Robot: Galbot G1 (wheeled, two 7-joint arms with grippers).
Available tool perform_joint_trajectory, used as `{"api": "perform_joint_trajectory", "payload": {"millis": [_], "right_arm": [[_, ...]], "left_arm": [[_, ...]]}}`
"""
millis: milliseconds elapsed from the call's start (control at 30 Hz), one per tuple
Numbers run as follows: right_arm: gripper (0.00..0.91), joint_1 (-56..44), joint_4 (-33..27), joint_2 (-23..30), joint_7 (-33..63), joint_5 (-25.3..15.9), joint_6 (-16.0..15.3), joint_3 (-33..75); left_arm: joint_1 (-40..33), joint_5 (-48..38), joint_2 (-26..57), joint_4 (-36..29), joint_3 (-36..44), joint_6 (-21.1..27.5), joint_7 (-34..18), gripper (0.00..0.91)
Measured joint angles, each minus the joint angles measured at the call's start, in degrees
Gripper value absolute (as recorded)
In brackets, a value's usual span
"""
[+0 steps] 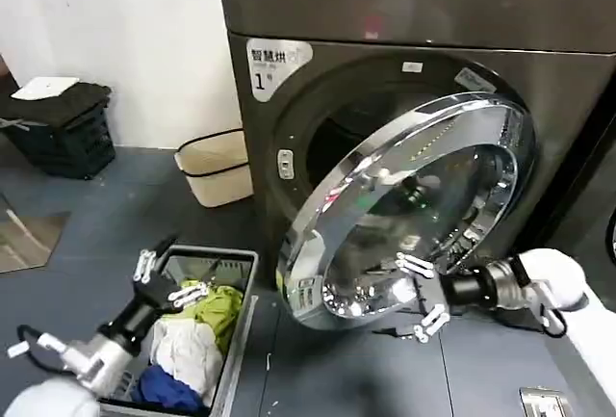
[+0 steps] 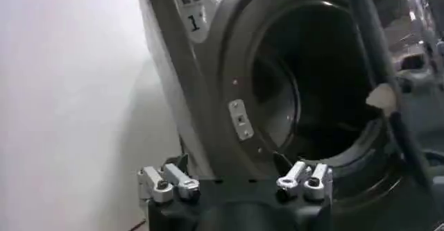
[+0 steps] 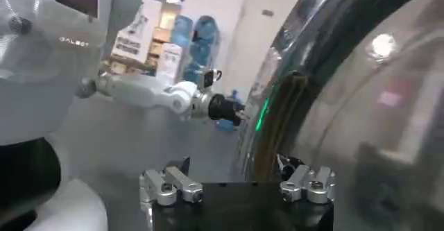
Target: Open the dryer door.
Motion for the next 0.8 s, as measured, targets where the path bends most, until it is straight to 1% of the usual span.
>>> {"api": "perform_joint_trajectory", "payload": {"millis": [167, 367, 500, 667, 800], "right_arm": [[0.907, -10.0, 4.0, 0.9, 0.0, 1.0, 0.3, 11.3], [0.907, -23.5, 9.7, 4.8, 0.0, 2.9, 2.5, 25.4], [0.907, -31.5, 12.5, 8.0, 0.0, 4.7, 4.5, 34.2], [0.907, -40.5, 14.0, 12.7, 0.0, 8.6, 7.3, 45.4], [0.907, -46.1, 14.1, 15.9, 0.0, 11.3, 8.0, 53.1]], "left_arm": [[-6.5, -2.5, 3.6, 4.2, 3.7, -0.6, 1.4, 0.907], [-14.0, -3.9, 7.2, 8.2, 8.9, -1.9, 3.1, 0.907], [-18.6, -3.4, 8.7, 9.7, 14.7, -2.9, 4.4, 0.907], [-23.7, -3.0, 8.2, 10.9, 22.5, -3.6, 4.9, 0.907], [-27.8, -2.9, 7.4, 11.8, 28.2, -4.3, 4.9, 0.907]]}}
